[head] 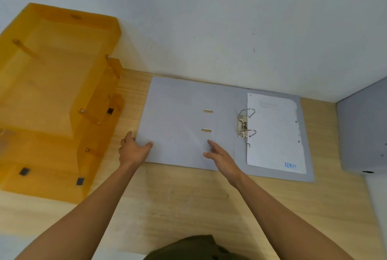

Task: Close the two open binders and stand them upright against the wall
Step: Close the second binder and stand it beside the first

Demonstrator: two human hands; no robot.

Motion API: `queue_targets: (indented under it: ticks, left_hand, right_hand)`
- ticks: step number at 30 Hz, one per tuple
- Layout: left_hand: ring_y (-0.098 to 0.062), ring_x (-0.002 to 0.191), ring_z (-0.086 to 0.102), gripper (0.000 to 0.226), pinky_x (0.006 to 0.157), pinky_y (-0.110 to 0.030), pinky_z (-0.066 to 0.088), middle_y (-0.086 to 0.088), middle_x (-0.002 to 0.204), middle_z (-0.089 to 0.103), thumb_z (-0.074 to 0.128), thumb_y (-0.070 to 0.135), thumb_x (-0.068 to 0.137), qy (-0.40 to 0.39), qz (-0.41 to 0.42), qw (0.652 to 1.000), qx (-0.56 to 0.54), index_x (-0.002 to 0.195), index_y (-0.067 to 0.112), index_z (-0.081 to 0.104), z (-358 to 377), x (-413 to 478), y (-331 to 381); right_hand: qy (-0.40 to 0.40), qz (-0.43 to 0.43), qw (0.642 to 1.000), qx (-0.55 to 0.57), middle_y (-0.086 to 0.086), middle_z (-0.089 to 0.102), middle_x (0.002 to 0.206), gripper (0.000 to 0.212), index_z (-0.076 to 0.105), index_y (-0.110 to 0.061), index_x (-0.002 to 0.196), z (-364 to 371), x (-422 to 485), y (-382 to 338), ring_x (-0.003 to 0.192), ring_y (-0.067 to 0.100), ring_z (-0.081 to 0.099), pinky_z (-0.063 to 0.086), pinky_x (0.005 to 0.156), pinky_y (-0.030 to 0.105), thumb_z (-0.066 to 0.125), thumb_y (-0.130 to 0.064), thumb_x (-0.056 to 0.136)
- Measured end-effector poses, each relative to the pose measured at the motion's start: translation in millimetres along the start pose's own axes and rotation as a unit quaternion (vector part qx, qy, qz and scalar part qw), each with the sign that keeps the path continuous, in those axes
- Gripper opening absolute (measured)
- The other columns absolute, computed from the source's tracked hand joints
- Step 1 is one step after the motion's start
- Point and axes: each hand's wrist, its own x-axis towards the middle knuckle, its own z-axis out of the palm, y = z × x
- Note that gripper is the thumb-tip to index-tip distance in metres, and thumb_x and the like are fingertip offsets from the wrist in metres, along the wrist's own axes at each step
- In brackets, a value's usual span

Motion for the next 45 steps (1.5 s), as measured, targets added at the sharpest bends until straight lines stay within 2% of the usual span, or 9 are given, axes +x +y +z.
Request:
queue_targets:
  ticks: [12, 18, 22, 27, 30, 33, 36, 41, 45]
  left_hand:
    - [-0.019, 0.095, 0.075, 0.013, 0.089, -0.041, 0.059, -0.005, 0.114, 0.077, 0.061, 0.033, 0.098, -0.189, 0.15, 0.958, -0.156, 0.102, 0.027, 0.071, -42.1, -74.2, 82.0]
    - [-0.014, 0.101, 0.072, 0.027, 0.091, -0.039, 0.058, 0.009, 0.114, 0.074, 0.052, 0.022, 0.099, -0.203, 0.245, 0.942, -0.11, 0.11, 0.044, 0.063, -62.0, -121.0, 119.1]
    - [-0.009, 0.117, 0.063, 0.059, 0.094, -0.033, 0.051, 0.017, 0.13, 0.064, 0.049, 0.011, 0.094, -0.216, 0.317, 0.919, -0.094, 0.143, 0.044, 0.046, -59.3, -138.3, 137.1]
    - [-0.006, 0.148, 0.037, 0.071, 0.122, -0.044, 0.029, 0.017, 0.16, 0.04, 0.032, 0.076, 0.092, -0.312, 0.302, 0.876, -0.211, 0.155, 0.044, 0.032, -23.2, -149.7, 147.0]
    - [-0.006, 0.152, 0.029, 0.077, 0.124, -0.044, 0.025, 0.015, 0.165, 0.031, 0.021, 0.081, 0.089, -0.322, 0.307, 0.863, -0.241, 0.157, 0.045, 0.026, 4.5, -162.8, 157.4]
    - [0.007, 0.151, 0.017, 0.071, 0.124, -0.025, 0.018, 0.023, 0.165, 0.017, 0.011, 0.068, 0.094, -0.305, 0.325, 0.861, -0.245, 0.16, 0.041, 0.017, 34.1, -184.7, 173.5]
    - [0.025, 0.137, 0.018, 0.058, 0.109, -0.003, 0.019, 0.028, 0.16, 0.013, 0.006, 0.049, 0.105, -0.309, 0.322, 0.865, -0.229, 0.16, 0.037, 0.014, 65.5, -192.9, 186.4]
    - [-0.006, 0.157, -0.002, 0.057, 0.127, -0.039, 0.0, 0.019, 0.169, 0.002, 0.011, 0.062, 0.101, -0.31, 0.281, 0.902, -0.108, 0.156, 0.047, 0.018, 116.9, -171.0, 175.4]
    - [-0.014, 0.158, 0.004, 0.062, 0.127, -0.038, 0.007, 0.007, 0.171, 0.004, 0.035, 0.047, 0.105, -0.26, 0.258, 0.93, -0.039, 0.162, 0.027, 0.019, 141.5, -155.8, 149.7]
  right_hand:
    - [-0.055, -0.126, 0.99, -0.043, -0.015, 0.012, 0.171, 0.057, 0.033, -0.039, 0.158, 31.0, -33.9, -72.9, 0.157, 0.006, 0.013, 0.015, 0.117, 0.025, 0.043, -0.052, 0.103]
    - [-0.049, -0.197, 0.979, 0.015, -0.023, 0.023, 0.167, 0.054, 0.038, -0.048, 0.153, 20.0, -65.2, -115.1, 0.152, -0.002, 0.022, 0.019, 0.126, 0.043, 0.038, -0.061, 0.1]
    - [-0.058, -0.209, 0.975, 0.046, -0.046, 0.041, 0.132, 0.048, 0.037, -0.048, 0.153, 10.2, -83.9, -127.9, 0.112, -0.03, 0.044, 0.039, 0.11, 0.036, 0.031, -0.053, 0.106]
    - [-0.045, -0.215, 0.972, 0.081, -0.031, 0.037, 0.141, 0.051, 0.032, -0.045, 0.155, -13.3, -98.3, -129.7, 0.136, 0.002, 0.036, 0.042, 0.115, 0.046, 0.032, -0.053, 0.105]
    - [-0.029, -0.222, 0.971, 0.081, -0.023, 0.036, 0.153, 0.055, 0.026, -0.043, 0.159, -36.8, -103.8, -125.9, 0.147, 0.011, 0.036, 0.05, 0.108, 0.042, 0.036, -0.051, 0.105]
    - [0.005, -0.219, 0.974, 0.058, -0.024, 0.035, 0.152, 0.061, 0.022, -0.042, 0.159, -63.1, -105.0, -118.6, 0.139, 0.005, 0.04, 0.055, 0.085, 0.021, 0.043, -0.051, 0.103]
    - [0.06, -0.222, 0.973, 0.023, -0.022, 0.038, 0.158, 0.076, 0.02, -0.044, 0.16, -92.5, -104.0, -109.0, 0.142, 0.007, 0.044, 0.048, 0.103, 0.028, 0.058, -0.055, 0.095]
    - [0.177, -0.222, 0.957, -0.064, -0.016, 0.046, 0.132, 0.095, 0.0, -0.04, 0.162, -149.8, -101.1, -84.3, 0.088, 0.003, 0.062, 0.047, 0.063, 0.003, 0.058, -0.004, 0.095]
    - [0.184, -0.194, 0.962, -0.063, -0.023, 0.038, 0.139, 0.094, 0.011, -0.04, 0.162, -188.8, -100.2, -47.4, 0.08, -0.004, 0.059, 0.047, 0.059, 0.004, 0.05, 0.009, 0.091]
